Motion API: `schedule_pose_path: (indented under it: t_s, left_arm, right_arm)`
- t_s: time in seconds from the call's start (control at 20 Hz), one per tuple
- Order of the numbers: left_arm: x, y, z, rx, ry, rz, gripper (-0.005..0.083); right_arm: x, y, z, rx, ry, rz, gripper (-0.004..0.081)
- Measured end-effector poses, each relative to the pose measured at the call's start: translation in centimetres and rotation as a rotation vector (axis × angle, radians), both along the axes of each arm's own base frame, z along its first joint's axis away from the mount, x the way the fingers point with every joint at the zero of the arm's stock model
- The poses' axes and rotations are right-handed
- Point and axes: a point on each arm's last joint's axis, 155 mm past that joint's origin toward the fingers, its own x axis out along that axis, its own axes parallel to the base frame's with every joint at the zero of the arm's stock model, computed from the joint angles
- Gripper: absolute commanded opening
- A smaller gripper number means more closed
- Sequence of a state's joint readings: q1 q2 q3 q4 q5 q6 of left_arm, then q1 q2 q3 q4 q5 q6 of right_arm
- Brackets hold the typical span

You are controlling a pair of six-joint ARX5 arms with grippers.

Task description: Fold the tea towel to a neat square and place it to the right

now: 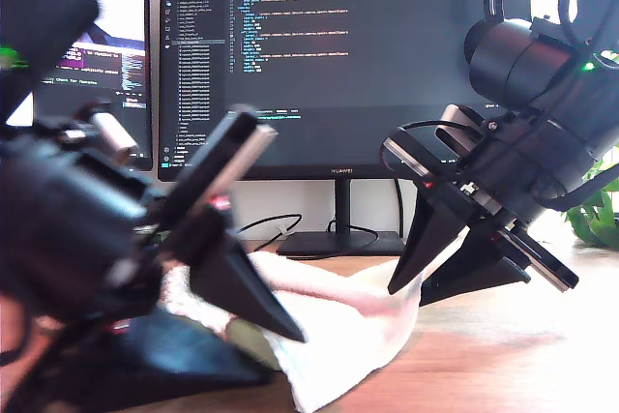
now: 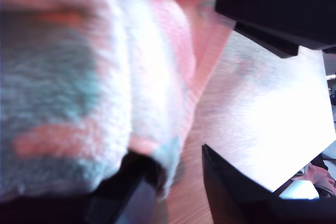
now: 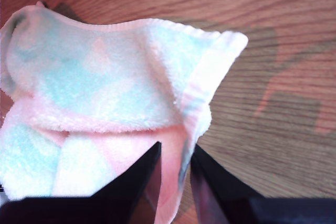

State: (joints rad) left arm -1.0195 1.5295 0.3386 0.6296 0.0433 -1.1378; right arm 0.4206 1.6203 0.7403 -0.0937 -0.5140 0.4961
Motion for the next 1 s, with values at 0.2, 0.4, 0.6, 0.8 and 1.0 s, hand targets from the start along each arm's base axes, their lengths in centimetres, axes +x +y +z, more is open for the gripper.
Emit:
schedule_pose_path:
  t_s: [0.2, 0.4, 0.6, 0.8, 1.0]
  left_arm:
    - [0.0, -0.2, -0.1, 0.011, -0.012, -0.013, -0.0021]
    - [0.2, -0.7, 0.5, -0.024, -0.031, -0.042, -0.0021]
    - [0.1, -1.3, 1.4, -0.077, -0.023, -0.080, -0.0021]
    - [0.2, -1.3, 2.3, -0.092, -0.049, -0.115, -0.0021]
    - [1.3, -0.8, 8.1, -0.208, -0.155, -0.107, -0.0021]
  right_arm:
    - [0.2, 0.1, 0.2, 0.005, -0.012, 0.000, 0.0076]
    - [0.8, 0.4, 0.6, 0.019, -0.043, 0.000, -0.0013]
    - [0.8, 0.4, 0.6, 0.019, -0.043, 0.000, -0.0013]
    - [0.6, 0.6, 0.8, 0.028, -0.047, 0.020, -0.0013]
    - [1.2, 1.1, 2.5, 0.043, -0.066, 0.035, -0.0012]
